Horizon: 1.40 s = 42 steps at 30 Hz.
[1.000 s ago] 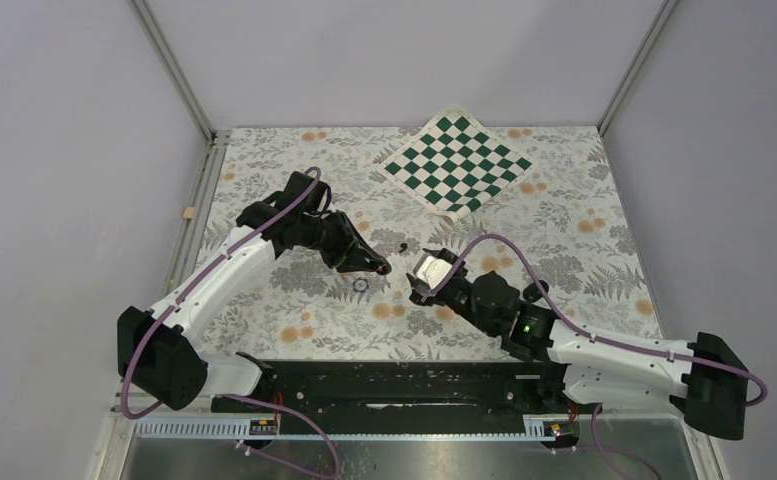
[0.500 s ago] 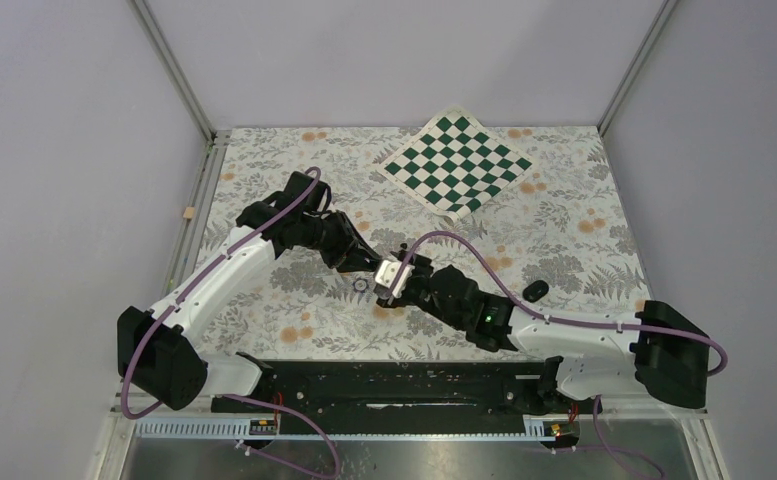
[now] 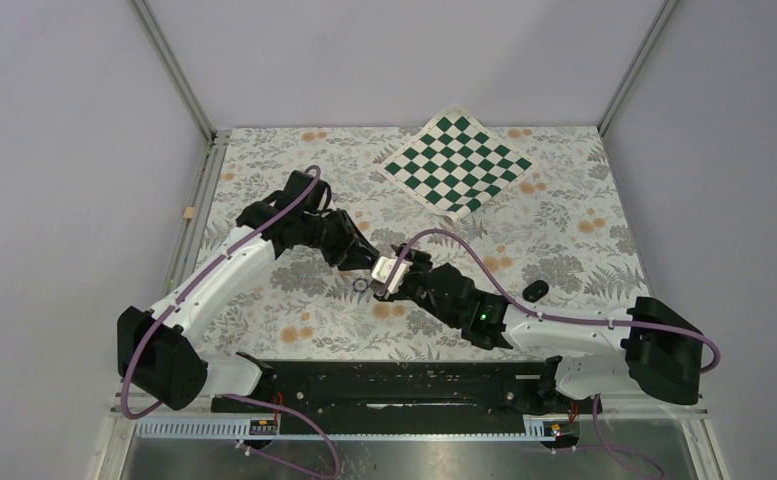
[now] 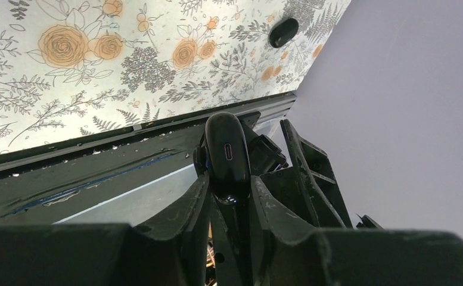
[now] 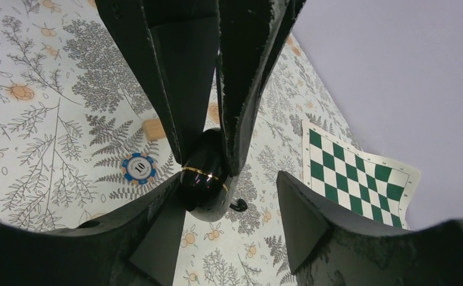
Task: Insert the wireless bluetooth earbuds into the charging case
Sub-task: Open the charging case to the charging case.
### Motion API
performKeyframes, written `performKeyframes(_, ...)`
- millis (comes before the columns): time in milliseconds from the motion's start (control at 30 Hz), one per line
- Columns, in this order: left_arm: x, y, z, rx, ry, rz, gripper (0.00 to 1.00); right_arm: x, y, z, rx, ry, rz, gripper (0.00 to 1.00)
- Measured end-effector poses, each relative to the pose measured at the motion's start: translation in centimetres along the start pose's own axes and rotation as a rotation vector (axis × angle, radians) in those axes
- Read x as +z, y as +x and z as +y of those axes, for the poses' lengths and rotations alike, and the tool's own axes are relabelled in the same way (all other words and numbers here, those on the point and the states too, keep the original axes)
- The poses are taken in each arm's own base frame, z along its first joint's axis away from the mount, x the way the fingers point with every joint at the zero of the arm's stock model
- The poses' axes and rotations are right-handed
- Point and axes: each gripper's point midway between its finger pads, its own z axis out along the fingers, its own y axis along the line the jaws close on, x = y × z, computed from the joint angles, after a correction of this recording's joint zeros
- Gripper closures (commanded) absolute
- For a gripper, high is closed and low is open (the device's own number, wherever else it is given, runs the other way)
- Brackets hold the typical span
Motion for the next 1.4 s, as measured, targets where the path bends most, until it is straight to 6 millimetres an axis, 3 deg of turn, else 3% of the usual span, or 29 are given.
performKeyframes(267, -0.1, -0.6, -0.8, 0.015, 0.035, -0.023, 1.00, -1.1, 0.4, -1.5, 0.006, 0.031, 0.001, 0.38)
performKeyframes(533, -0.1, -0.6, -0.3, -0.001, 0.019, -0.020, 1.00, -2.1, 0.5, -3.3, 0.011, 0.086, 0.001, 0.38)
performKeyframes(900, -0.1, -0.4, -0.3, 0.000, 0.022, -0.013, 1.00, -2.5, 0.5, -3.2, 0.012, 0.077, -0.005, 0.36)
performKeyframes(1400, -0.2, -0.1, 0.4, -0.012, -0.006, 0.000, 1.00, -4.5, 1.0, -3.0, 0.047, 0.051, -0.008, 0.34)
